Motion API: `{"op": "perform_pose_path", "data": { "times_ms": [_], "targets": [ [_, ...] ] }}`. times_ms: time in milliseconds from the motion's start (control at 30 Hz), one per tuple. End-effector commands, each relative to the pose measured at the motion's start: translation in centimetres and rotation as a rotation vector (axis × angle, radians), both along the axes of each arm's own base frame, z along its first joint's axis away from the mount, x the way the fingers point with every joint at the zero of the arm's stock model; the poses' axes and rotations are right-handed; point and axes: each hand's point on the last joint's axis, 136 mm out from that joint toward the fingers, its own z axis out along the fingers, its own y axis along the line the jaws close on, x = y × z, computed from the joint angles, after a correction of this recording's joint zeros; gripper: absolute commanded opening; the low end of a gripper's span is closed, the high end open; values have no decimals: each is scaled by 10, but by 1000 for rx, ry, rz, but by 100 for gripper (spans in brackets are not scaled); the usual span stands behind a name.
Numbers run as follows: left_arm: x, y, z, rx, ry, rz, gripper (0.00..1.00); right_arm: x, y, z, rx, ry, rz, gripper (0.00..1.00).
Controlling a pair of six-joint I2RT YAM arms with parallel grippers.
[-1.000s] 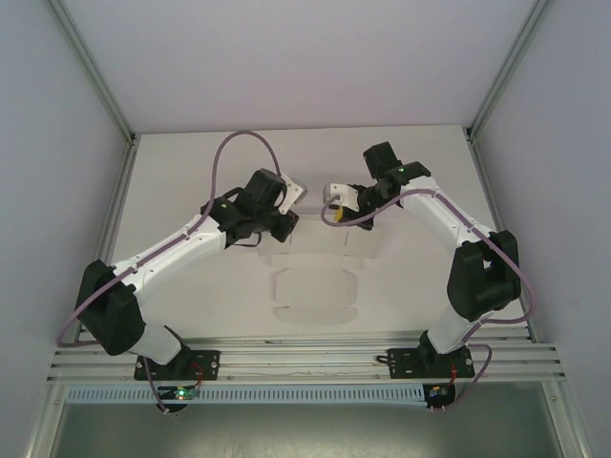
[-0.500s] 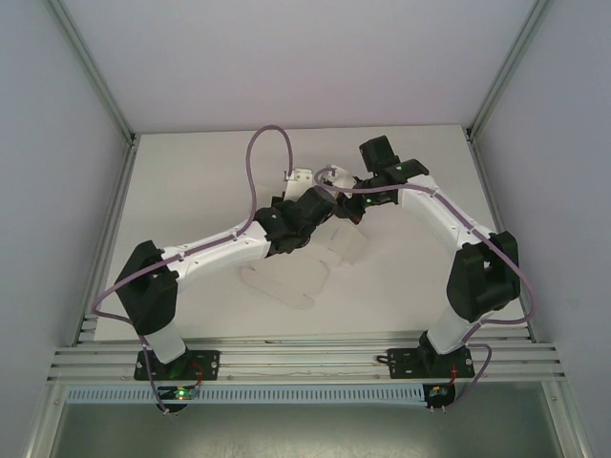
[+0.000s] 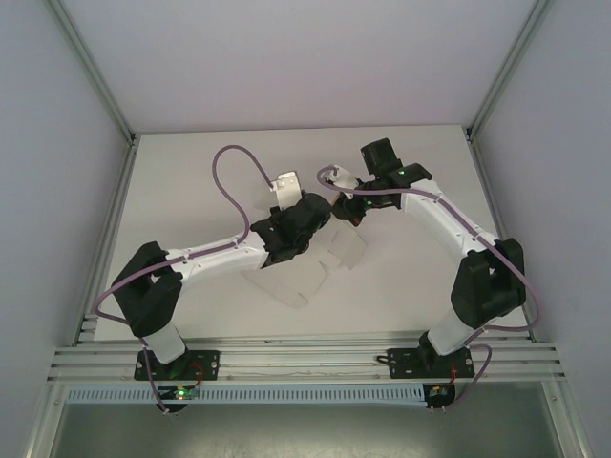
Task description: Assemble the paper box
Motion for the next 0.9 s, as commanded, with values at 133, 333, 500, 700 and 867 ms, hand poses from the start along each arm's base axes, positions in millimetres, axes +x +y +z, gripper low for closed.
{"op": "perform_pose_path", "data": {
  "times_ms": [133, 333, 500, 700, 867],
  "targets": [
    [-34, -9, -1, 30, 69, -174, 69, 1, 19, 47, 166, -145, 95, 0],
    [-68, 33, 10, 83, 107, -280, 100, 1, 10, 41, 162, -138, 115, 0],
    [-90, 75, 16, 111, 154, -380, 100, 0, 8, 36, 149, -134, 133, 0],
    [-77, 135, -14, -151, 231, -408, 100, -6, 8, 38, 157, -139, 158, 0],
    [-88, 107, 6, -279, 36, -706, 90, -7, 6, 39, 156, -139, 161, 0]
  ]
}}
